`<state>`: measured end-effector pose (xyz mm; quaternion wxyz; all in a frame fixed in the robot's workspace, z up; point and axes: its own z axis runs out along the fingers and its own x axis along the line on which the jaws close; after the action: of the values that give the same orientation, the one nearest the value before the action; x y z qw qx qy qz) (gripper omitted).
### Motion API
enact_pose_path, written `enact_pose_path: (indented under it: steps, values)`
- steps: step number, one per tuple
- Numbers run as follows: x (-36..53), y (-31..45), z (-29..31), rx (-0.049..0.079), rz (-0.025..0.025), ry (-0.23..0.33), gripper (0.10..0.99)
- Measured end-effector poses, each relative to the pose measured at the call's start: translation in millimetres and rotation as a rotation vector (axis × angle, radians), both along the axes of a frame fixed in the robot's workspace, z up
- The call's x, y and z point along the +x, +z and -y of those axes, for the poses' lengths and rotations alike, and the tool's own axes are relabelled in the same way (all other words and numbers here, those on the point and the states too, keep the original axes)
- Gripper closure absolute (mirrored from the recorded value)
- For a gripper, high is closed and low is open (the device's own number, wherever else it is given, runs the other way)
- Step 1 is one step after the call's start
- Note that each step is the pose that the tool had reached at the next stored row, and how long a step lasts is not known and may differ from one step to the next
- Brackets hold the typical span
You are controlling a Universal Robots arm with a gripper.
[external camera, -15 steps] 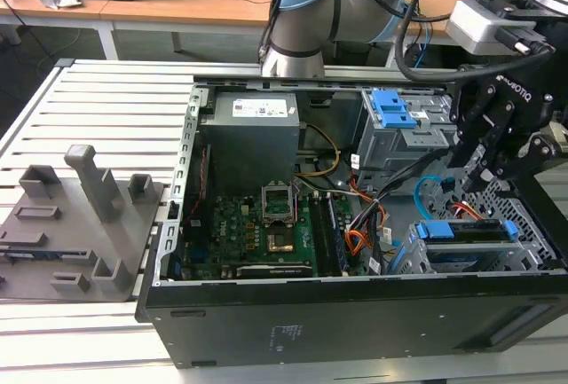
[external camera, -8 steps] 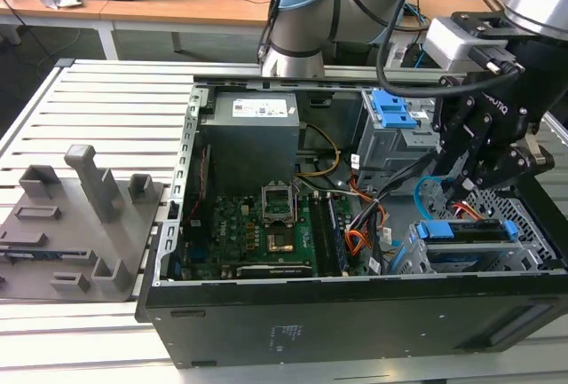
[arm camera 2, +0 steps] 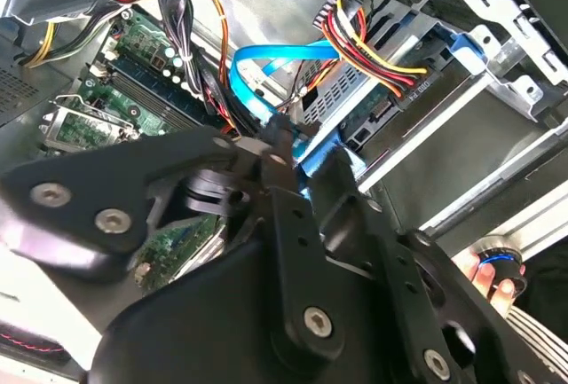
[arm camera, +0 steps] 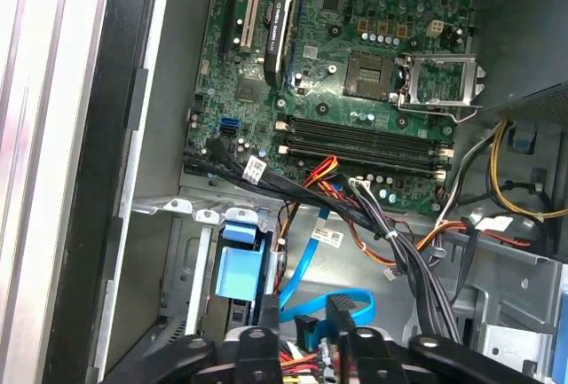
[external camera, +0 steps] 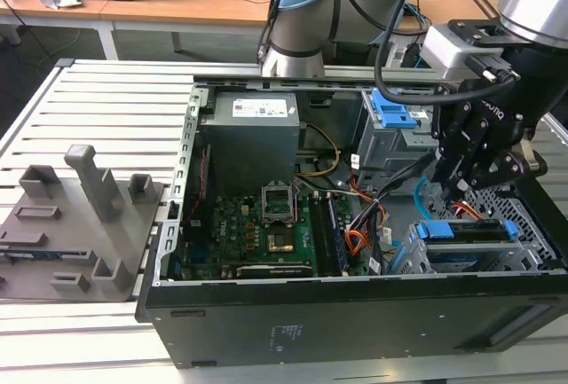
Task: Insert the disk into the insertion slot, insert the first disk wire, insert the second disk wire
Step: 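Insert the second disk wire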
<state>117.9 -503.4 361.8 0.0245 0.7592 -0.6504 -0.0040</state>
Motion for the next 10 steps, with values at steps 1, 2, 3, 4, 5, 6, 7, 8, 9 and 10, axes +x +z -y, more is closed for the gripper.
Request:
enact_pose_path:
  steps: [1, 2, 3, 4, 5, 6, 7, 8, 9, 10]
  values:
    - [0.0, -0.1, 0.0, 0.0, 0.0, 0.0, 0.808]
    - [0.0, -0.1, 0.0, 0.0, 0.0, 0.0, 0.808]
    - [0.0, -0.2, 0.0, 0.0, 0.0, 0.0, 0.922]
    - [0.0, -0.3, 0.0, 0.0, 0.0, 0.0, 0.925]
    - [0.0, -0.4, 0.0, 0.0, 0.0, 0.0, 0.925]
    - [0.0, -0.4, 0.0, 0.0, 0.0, 0.0, 0.925]
    - [0.0, -0.6, 0.0, 0.0, 0.0, 0.0, 0.925]
    - [0.0, -0.6, 1.6, 0.0, 0.0, 0.0, 0.925]
    - [-0.1, -0.5, 3.3, 0.0, 0.0, 0.0, 0.925]
    - [-0.1, -0.5, 5.2, 0.0, -0.0001, 0.0, 0.925]
